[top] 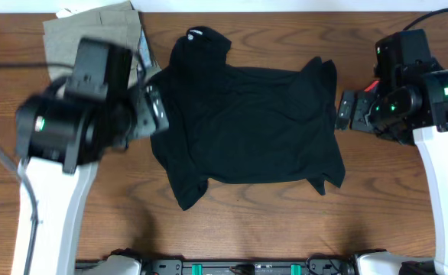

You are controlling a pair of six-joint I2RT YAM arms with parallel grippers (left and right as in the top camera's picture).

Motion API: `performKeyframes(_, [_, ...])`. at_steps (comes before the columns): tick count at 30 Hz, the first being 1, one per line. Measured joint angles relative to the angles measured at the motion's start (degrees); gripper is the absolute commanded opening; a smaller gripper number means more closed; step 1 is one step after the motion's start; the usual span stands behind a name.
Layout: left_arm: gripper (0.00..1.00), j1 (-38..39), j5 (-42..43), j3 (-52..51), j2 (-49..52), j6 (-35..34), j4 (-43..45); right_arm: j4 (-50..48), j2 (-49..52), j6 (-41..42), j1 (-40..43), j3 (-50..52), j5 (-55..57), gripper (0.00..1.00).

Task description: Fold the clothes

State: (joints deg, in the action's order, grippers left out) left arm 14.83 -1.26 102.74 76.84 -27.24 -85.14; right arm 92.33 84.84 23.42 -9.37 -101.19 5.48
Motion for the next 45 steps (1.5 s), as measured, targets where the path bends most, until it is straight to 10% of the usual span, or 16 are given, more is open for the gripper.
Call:
performKeyframes(26, [0.94,2.93,17.22,-52.81,-12.87,-7.30,22.97,-1.77,-5.62,1.18,-7.13,10.10,-0.55,0.99])
performKeyframes(45, [0.77,2.97,19.34,-63.39,-7.69,-8.83,37.64,-22.56,-5.40,5.16,-7.10,36.50,-0.57,0.99])
